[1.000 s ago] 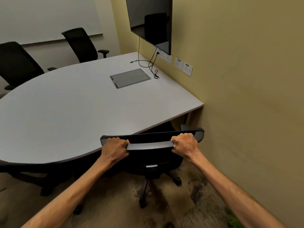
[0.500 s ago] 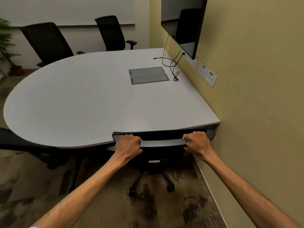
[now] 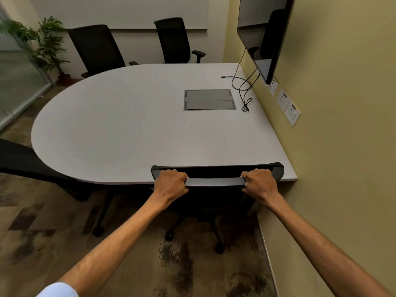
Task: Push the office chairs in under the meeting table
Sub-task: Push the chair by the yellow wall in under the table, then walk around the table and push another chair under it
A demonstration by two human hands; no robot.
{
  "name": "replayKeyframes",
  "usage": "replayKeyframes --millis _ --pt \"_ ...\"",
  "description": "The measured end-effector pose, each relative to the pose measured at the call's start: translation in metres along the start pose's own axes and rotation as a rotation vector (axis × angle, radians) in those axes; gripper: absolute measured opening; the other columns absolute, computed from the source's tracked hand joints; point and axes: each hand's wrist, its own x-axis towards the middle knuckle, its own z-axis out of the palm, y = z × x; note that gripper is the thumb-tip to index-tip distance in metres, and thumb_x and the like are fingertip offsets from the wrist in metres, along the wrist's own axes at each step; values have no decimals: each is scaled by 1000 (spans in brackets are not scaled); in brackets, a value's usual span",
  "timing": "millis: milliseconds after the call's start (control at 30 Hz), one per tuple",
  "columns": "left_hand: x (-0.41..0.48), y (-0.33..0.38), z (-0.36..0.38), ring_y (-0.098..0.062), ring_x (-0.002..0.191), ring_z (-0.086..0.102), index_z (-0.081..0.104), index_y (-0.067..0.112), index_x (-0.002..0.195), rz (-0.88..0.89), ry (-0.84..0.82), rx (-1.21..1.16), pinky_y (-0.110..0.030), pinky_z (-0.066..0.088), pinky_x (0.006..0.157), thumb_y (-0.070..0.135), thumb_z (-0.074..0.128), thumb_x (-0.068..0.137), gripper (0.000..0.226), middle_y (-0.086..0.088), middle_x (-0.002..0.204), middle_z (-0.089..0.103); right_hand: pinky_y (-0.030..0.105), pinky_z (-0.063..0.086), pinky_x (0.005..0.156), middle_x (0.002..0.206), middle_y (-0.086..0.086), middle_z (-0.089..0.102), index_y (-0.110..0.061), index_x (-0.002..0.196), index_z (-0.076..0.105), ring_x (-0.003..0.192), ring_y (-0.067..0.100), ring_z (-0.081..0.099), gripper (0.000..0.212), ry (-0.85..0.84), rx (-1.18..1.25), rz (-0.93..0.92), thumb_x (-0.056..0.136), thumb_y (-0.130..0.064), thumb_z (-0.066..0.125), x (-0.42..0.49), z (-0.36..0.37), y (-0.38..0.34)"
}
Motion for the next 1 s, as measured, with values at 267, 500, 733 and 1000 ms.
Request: replayKeyframes --millis 267,500,733,1000 --pt "6 15 10 -29 58 65 74 16 82 -54 63 -29 -34 48 57 23 60 81 16 -7 59 68 27 30 51 51 7 57 -11 65 63 46 29 53 13 -13 36 -34 72 -23 65 2 13 19" --pt "-8 36 19 -23 65 55 54 15 75 -95 248 -53 -41 42 79 50 58 73 35 -2 66 58 28 32 48 54 -2 47 -17 69 52 48 19 44 40 110 69 -55 71 -54 69 -18 21 24" --pt "-62 3 -1 -28 139 33 40 10 138 -329 423 -54 -46 25 113 78 46 77 91 -11 145 43 43 33 91 117 4 49 -17 116 49 111 25 46 64 357 237 -105 86 -71 37 -3 7 -54" --pt "-140 -59 -44 -25 149 9 19 7 150 -654 574 -10 -46 12 120 68 36 88 89 -15 159 20 50 23 110 146 5 36 -18 143 30 141 22 25 75 323 396 -241 89 -71 27 42 -18 -161"
